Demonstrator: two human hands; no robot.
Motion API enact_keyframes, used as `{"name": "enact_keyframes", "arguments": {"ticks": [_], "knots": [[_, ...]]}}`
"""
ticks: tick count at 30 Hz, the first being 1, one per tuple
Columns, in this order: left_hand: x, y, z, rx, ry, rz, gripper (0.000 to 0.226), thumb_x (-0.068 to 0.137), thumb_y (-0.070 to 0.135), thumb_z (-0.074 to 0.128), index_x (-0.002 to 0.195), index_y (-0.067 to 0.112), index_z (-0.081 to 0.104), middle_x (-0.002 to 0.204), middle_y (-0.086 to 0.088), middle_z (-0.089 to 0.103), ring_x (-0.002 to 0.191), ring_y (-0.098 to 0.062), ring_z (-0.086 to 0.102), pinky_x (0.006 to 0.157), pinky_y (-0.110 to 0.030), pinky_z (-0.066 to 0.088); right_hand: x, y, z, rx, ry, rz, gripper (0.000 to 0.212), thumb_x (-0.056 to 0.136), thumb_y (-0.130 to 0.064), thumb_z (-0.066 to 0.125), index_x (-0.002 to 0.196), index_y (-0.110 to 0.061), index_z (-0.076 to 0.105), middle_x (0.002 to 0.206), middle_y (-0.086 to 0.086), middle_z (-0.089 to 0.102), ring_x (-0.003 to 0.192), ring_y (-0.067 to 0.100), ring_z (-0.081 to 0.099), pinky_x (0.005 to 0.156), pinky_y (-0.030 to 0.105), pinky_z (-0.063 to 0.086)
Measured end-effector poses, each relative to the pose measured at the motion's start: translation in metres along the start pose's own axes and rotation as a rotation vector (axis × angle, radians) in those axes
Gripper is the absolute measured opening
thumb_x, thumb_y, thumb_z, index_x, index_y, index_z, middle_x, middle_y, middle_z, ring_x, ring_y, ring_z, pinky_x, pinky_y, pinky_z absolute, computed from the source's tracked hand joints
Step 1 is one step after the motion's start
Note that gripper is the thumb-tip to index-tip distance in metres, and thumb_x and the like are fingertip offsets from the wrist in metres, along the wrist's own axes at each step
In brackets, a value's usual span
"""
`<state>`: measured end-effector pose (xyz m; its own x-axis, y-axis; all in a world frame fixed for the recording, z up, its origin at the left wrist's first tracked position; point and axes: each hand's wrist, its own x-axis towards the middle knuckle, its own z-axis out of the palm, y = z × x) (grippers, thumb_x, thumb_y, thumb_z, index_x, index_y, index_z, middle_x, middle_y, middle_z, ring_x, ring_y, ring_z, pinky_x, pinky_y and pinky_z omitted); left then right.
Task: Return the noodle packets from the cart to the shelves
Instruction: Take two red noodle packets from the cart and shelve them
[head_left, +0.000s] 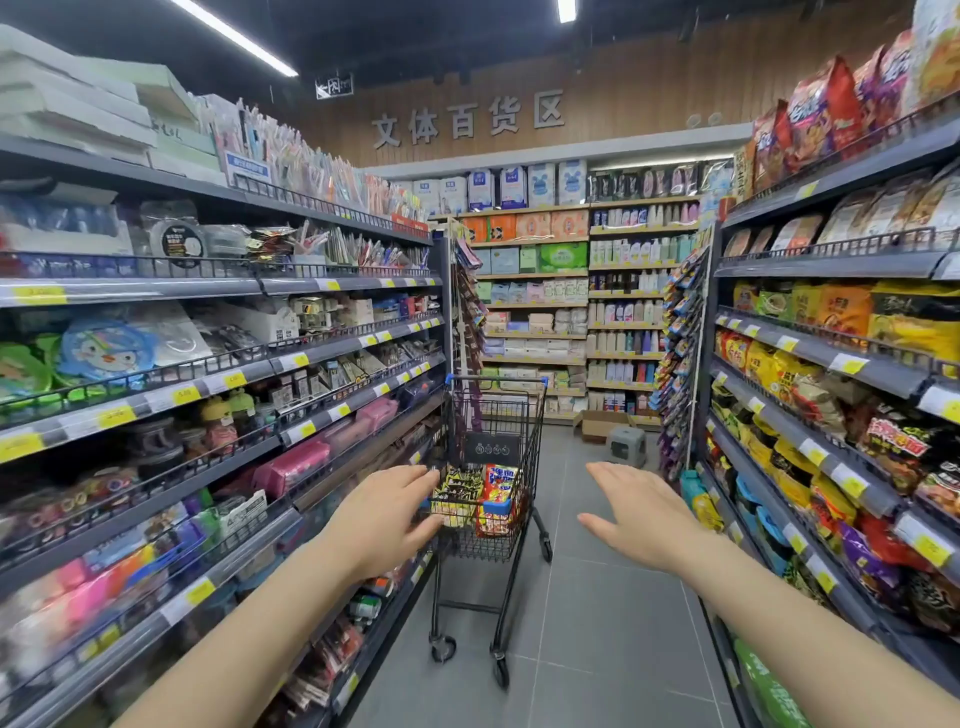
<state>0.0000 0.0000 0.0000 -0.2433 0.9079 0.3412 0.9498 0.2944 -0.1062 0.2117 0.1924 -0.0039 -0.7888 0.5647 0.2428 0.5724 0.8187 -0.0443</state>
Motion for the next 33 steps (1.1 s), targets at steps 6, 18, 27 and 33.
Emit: {"name": "enact_keyframes", "arguments": {"ticks": [6, 18, 27, 33], "knots": [[0.016, -0.022, 0.025, -0.005, 0.017, -0.002, 0.093, 0.069, 0.060, 0.005, 0.143, 0.012, 0.035, 0.146, -0.007, 0.041, 0.134, -0.021, 0.037, 0.111, -0.032, 0.026, 0.040, 0.003, 0.020, 0.030, -0.016, 0.002, 0.069, 0.093, -0.049, 0.042, 0.149, -0.016, 0.021, 0.156, 0.000, 0.025, 0.143, 0.015, 0.023, 0.117, 0.031, 0.017], [0.137, -0.137, 0.078, 0.071, -0.019, -0.009, 0.078, 0.080, 0.058, 0.015, 0.139, 0.012, 0.039, 0.139, -0.006, 0.048, 0.128, -0.022, 0.043, 0.107, -0.032, 0.033, 0.212, -0.007, 0.071, 0.050, -0.044, -0.013, 0.068, 0.093, -0.047, 0.044, 0.149, -0.015, 0.021, 0.156, 0.001, 0.027, 0.142, 0.016, 0.026, 0.117, 0.032, 0.020], [0.227, -0.229, 0.127, 0.094, -0.106, 0.020, 0.080, 0.081, 0.060, 0.011, 0.144, 0.015, 0.031, 0.145, -0.002, 0.041, 0.132, -0.018, 0.037, 0.111, -0.030, 0.027, 0.341, -0.013, 0.112, 0.099, -0.071, 0.025, 0.068, 0.094, -0.048, 0.043, 0.150, -0.017, 0.020, 0.156, 0.000, 0.026, 0.142, 0.016, 0.026, 0.116, 0.030, 0.020], [0.292, -0.273, 0.172, 0.040, -0.137, 0.020, 0.066, 0.090, 0.050, 0.028, 0.143, 0.010, 0.033, 0.145, -0.006, 0.042, 0.132, -0.021, 0.038, 0.111, -0.031, 0.027, 0.419, 0.003, 0.148, 0.110, -0.106, 0.050, 0.070, 0.093, -0.048, 0.046, 0.150, -0.015, 0.022, 0.155, 0.000, 0.028, 0.142, 0.016, 0.028, 0.116, 0.030, 0.023]]}}
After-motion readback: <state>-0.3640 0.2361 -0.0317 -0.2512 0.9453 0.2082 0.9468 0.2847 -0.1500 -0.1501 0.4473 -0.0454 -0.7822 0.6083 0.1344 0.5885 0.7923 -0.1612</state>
